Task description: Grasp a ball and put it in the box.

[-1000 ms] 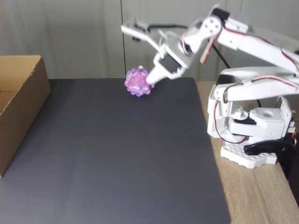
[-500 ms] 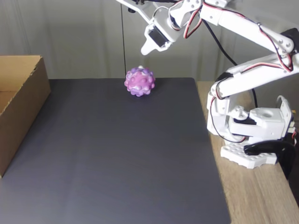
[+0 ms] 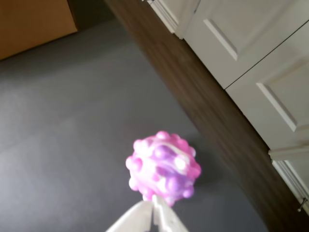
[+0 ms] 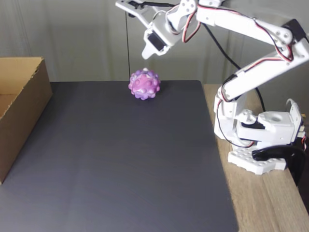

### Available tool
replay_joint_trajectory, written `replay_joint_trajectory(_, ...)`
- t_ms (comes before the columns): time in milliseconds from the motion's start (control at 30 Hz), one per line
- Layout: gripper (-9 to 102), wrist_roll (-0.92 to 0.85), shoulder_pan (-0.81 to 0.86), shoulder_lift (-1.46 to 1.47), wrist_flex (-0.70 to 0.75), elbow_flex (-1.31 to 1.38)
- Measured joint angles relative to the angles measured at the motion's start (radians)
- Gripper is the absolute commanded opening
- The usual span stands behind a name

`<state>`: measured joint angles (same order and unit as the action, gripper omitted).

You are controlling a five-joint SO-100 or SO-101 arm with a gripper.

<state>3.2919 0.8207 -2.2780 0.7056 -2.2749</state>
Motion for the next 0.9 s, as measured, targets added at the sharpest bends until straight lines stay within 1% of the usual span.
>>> replay_joint_trajectory(100, 2, 0.000, 0.000, 0.057, -0.055, 0.000)
replay_joint_trajectory(233, 3, 0.000, 0.000, 0.107, -0.091, 0.000)
replay_joint_trajectory(500, 18, 0.018, 0.002, 0.166, -0.137, 0.000)
replay_joint_trajectory(600, 30, 0.031, 0.006, 0.176, -0.144, 0.000)
replay_joint_trajectory(700, 36, 0.035, 0.021, 0.187, -0.146, 0.000)
replay_joint_trajectory(767, 38, 0.044, 0.035, 0.190, -0.146, 0.000)
replay_joint_trajectory(900, 37, 0.058, 0.041, 0.199, -0.146, 0.000)
